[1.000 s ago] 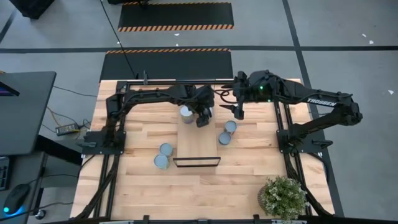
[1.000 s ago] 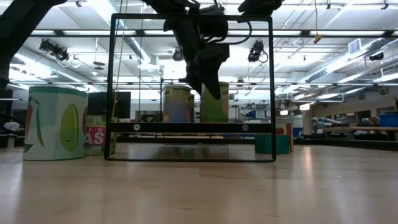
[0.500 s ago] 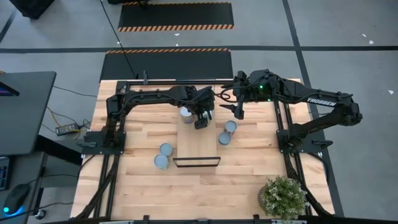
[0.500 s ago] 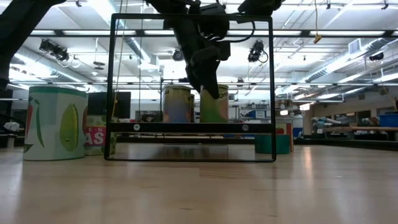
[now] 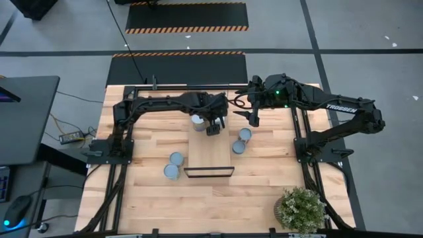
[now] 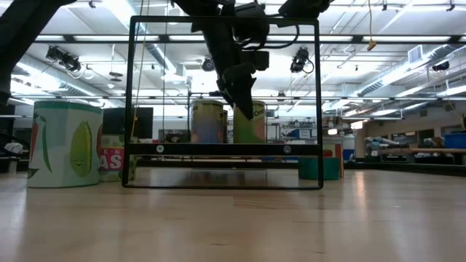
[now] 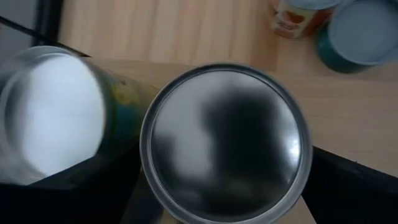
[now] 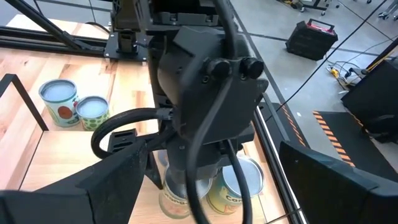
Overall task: Pick and place cans onto a shelf
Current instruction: Put the canned oranges onto the shelf, then adjust the canned carrot on the shelf, then put the canned green peas onto the shelf
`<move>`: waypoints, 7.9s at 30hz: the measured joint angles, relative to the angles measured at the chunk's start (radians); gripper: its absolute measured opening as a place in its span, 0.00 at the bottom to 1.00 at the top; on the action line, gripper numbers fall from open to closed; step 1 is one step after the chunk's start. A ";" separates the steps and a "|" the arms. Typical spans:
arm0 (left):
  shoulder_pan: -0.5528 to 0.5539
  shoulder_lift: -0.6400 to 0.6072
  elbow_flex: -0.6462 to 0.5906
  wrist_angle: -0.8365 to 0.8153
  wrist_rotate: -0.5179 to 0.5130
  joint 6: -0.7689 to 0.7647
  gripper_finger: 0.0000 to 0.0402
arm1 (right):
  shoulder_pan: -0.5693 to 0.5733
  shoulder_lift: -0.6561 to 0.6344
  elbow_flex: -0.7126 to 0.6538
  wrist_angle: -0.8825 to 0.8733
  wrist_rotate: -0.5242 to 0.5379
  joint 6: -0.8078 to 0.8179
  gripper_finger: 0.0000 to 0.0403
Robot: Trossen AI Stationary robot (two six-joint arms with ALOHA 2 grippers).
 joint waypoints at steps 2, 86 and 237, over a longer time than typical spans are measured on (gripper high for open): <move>-0.008 0.000 0.000 0.000 -0.036 -0.003 0.99 | 0.000 0.000 0.000 0.000 0.000 0.000 0.93; -0.248 -0.555 -0.550 0.033 -0.318 -0.166 0.98 | 0.095 0.002 -0.275 0.223 -0.034 0.020 0.93; -0.289 -0.549 -0.689 -0.086 0.054 -0.619 0.74 | 0.140 0.002 -0.275 0.213 -0.017 0.041 0.93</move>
